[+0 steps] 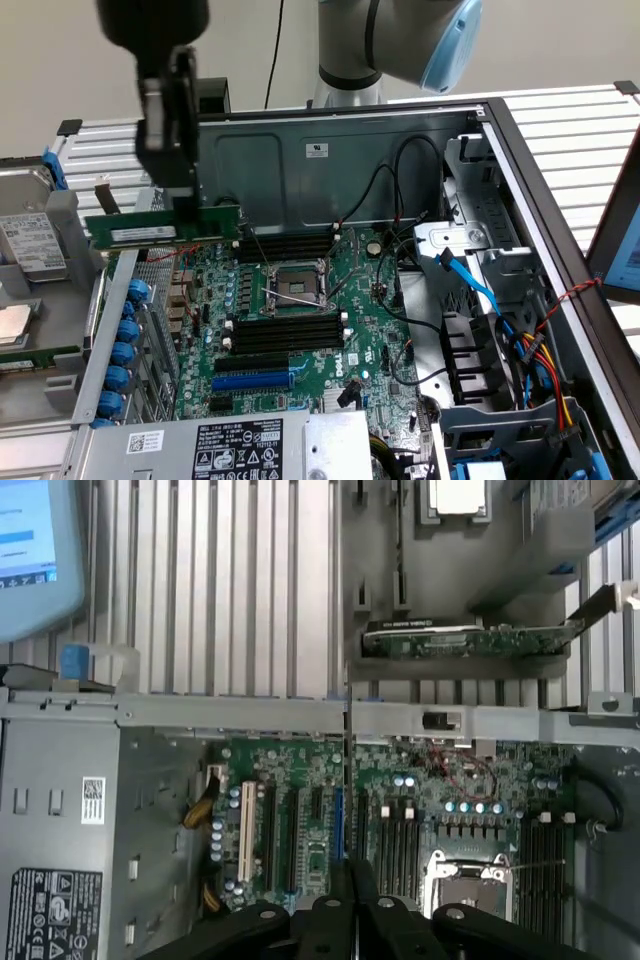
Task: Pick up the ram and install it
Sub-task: 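Pick up the ram and move it above insertion slot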
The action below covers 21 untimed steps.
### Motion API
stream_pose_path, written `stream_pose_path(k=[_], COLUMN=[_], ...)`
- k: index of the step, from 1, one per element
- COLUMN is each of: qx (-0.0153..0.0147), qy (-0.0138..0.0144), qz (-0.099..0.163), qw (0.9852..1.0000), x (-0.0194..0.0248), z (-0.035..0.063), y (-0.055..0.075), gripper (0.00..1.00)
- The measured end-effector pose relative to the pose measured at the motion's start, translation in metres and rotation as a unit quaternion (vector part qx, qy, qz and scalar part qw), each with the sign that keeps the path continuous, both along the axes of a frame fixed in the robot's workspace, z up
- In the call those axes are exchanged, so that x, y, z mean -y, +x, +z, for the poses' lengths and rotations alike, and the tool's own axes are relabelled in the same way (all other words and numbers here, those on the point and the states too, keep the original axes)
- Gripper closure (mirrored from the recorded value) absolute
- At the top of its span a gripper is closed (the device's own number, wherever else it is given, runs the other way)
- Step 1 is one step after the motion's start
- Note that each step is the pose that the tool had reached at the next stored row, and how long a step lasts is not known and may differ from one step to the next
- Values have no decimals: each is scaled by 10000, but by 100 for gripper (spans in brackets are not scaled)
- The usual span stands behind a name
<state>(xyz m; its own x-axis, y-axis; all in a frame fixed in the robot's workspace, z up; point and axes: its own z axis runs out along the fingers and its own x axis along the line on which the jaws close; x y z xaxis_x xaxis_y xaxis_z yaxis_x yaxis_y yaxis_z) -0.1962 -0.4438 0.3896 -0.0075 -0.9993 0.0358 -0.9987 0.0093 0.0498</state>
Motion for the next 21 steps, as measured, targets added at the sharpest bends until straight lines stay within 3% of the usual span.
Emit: stream_pose_path(k=[11,14,17,21], qx=[0,0,-4,-5], qy=[-1,0,0,0], qz=[0,0,1,1], qw=[10000,10000,10000,10000], x=[0,-20,-68,-230], z=[-1,-15,-36,-59], y=[548,682,802,818], gripper=[88,88,88,88])
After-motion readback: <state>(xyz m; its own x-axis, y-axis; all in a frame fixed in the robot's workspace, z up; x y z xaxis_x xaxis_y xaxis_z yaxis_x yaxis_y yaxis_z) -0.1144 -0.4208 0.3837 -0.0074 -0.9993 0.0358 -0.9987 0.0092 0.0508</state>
